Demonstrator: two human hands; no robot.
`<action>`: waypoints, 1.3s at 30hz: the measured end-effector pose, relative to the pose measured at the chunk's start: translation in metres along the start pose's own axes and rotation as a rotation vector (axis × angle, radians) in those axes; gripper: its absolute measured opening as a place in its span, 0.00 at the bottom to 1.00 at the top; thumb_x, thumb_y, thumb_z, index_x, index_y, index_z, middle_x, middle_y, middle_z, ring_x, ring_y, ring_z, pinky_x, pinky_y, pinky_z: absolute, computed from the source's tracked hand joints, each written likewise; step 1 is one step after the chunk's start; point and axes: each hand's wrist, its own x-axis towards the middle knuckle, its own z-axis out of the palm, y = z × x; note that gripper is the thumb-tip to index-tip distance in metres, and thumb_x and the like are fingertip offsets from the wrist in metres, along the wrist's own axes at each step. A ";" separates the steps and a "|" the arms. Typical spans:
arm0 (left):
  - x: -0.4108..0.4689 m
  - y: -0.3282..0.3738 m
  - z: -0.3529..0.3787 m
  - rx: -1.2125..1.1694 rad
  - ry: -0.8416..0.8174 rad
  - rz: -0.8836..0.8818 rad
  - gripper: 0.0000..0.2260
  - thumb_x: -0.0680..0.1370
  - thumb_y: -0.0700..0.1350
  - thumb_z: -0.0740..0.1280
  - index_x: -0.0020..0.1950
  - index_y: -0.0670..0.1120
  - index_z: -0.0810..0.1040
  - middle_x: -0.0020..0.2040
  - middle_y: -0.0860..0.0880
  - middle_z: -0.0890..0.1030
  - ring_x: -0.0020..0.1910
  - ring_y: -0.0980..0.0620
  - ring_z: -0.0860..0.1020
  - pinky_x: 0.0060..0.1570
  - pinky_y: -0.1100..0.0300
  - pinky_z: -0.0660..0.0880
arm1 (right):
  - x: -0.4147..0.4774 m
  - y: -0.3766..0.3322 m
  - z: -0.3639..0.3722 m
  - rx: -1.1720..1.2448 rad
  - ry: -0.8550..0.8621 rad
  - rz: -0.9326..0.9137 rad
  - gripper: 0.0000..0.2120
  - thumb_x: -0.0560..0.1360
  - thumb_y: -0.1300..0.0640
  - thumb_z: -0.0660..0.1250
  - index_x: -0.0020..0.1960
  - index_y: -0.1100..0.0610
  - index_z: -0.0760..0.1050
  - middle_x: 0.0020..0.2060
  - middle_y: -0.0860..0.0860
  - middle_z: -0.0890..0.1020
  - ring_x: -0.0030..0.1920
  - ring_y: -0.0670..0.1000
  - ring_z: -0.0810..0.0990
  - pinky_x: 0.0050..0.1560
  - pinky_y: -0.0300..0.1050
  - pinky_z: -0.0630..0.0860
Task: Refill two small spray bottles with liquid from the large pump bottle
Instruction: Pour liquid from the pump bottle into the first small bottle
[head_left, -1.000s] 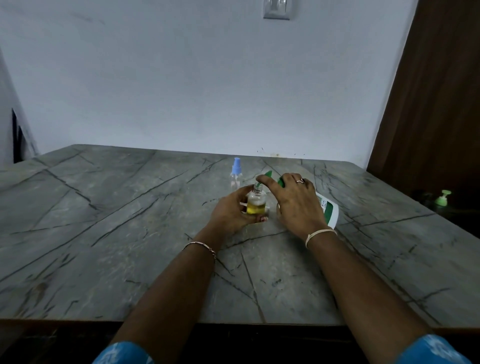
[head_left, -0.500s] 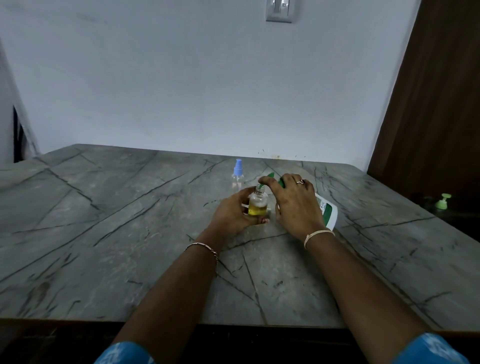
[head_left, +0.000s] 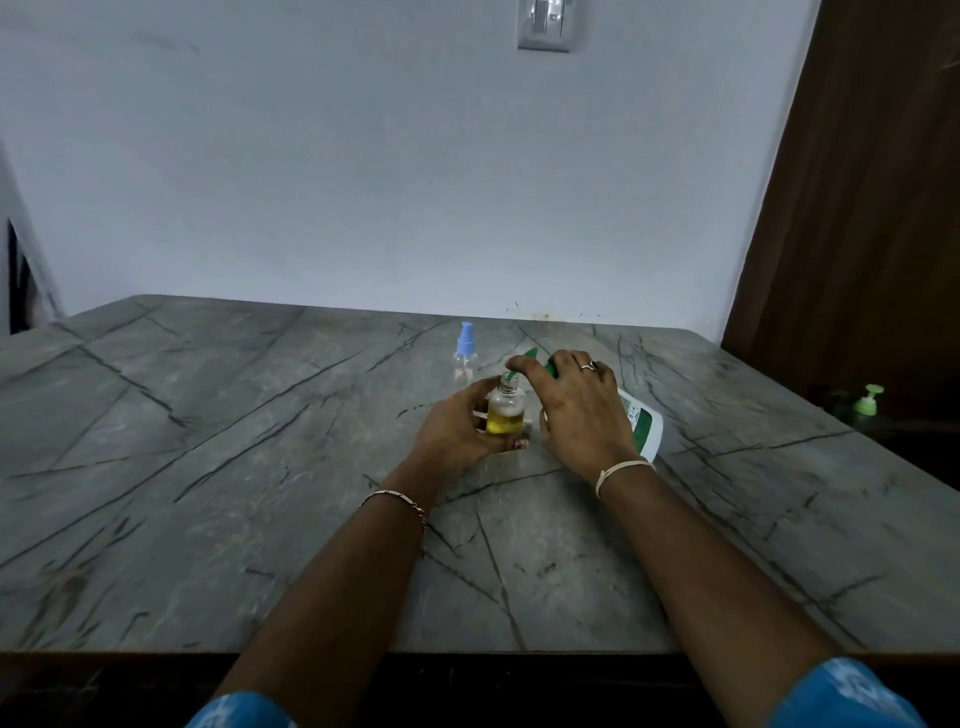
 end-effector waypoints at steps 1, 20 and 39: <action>0.000 0.000 0.000 -0.003 -0.001 0.002 0.36 0.63 0.48 0.80 0.69 0.55 0.69 0.56 0.51 0.81 0.52 0.53 0.80 0.58 0.53 0.77 | -0.001 0.002 0.000 -0.001 -0.002 -0.009 0.33 0.71 0.59 0.68 0.72 0.45 0.60 0.55 0.57 0.74 0.58 0.59 0.72 0.60 0.58 0.67; -0.002 0.002 -0.001 -0.004 0.001 0.021 0.36 0.63 0.46 0.80 0.69 0.52 0.70 0.55 0.53 0.80 0.50 0.55 0.80 0.56 0.59 0.76 | 0.001 -0.003 -0.003 0.013 -0.024 0.015 0.35 0.69 0.58 0.71 0.71 0.45 0.59 0.56 0.57 0.75 0.59 0.60 0.72 0.61 0.56 0.67; -0.001 0.001 0.000 -0.002 0.016 0.036 0.36 0.63 0.47 0.80 0.69 0.52 0.70 0.52 0.54 0.80 0.49 0.56 0.80 0.55 0.60 0.77 | -0.004 -0.001 -0.002 -0.039 0.002 0.007 0.34 0.71 0.57 0.68 0.72 0.45 0.58 0.54 0.57 0.75 0.58 0.60 0.72 0.59 0.57 0.67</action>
